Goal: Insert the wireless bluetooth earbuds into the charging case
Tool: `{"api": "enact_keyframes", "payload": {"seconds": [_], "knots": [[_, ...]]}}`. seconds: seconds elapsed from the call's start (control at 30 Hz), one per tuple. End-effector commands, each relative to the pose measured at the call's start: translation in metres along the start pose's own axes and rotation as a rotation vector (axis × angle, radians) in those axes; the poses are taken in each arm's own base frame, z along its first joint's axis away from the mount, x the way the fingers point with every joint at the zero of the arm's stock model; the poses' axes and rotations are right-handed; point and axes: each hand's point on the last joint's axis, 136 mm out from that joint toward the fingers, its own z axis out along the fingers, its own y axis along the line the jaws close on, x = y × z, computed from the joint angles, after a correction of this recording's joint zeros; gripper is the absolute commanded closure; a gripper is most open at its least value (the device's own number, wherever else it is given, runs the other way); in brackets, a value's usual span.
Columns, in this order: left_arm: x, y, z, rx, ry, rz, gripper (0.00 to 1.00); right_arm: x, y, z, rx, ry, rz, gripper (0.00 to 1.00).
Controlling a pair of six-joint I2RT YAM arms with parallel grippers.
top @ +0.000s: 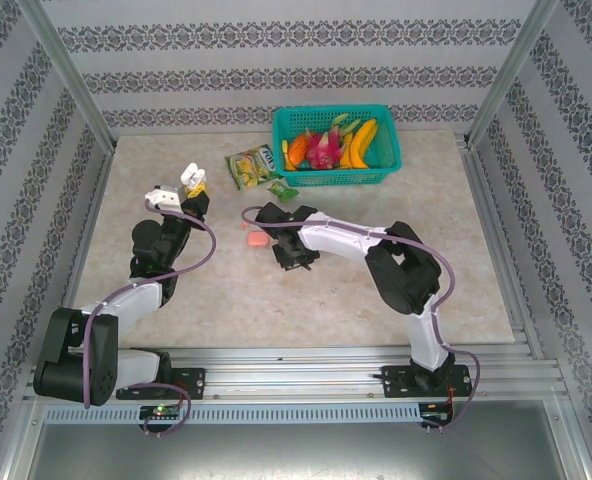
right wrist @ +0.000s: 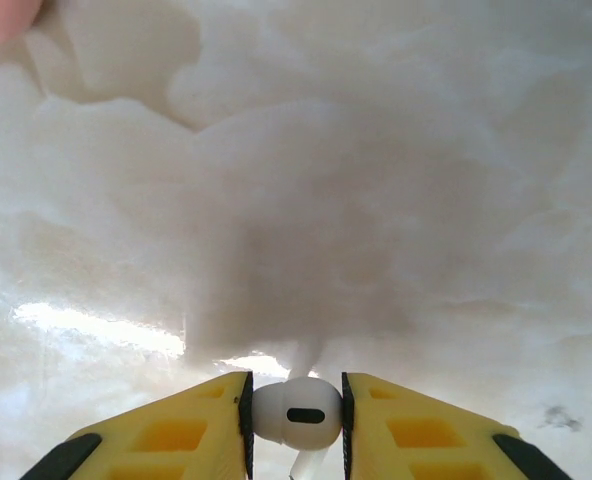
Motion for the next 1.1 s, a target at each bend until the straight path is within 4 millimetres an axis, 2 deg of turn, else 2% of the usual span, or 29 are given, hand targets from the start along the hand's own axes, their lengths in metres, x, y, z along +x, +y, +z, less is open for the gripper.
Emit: {"api": "enact_keyframes", "payload": {"seconds": [0.0, 0.33, 0.6, 0.83, 1.07], "knots": [[-0.021, -0.007, 0.001, 0.05, -0.044, -0.007, 1.0, -0.025, -0.014, -0.023, -0.005, -0.134, 0.014, 0.71], [-0.013, -0.026, 0.004, 0.144, -0.004, -0.027, 1.0, -0.07, -0.051, -0.068, -0.05, -0.424, 0.082, 0.71], [0.014, -0.047, 0.016, 0.22, 0.053, -0.05, 1.0, -0.108, -0.074, -0.116, -0.098, -0.669, 0.133, 0.7], [0.034, -0.074, 0.033, 0.307, 0.08, -0.06, 1.0, -0.136, -0.078, -0.176, -0.171, -0.89, 0.134, 0.69], [0.04, -0.112, 0.057, 0.422, 0.079, -0.064, 1.0, -0.15, -0.071, -0.234, -0.253, -1.069, 0.051, 0.69]]}}
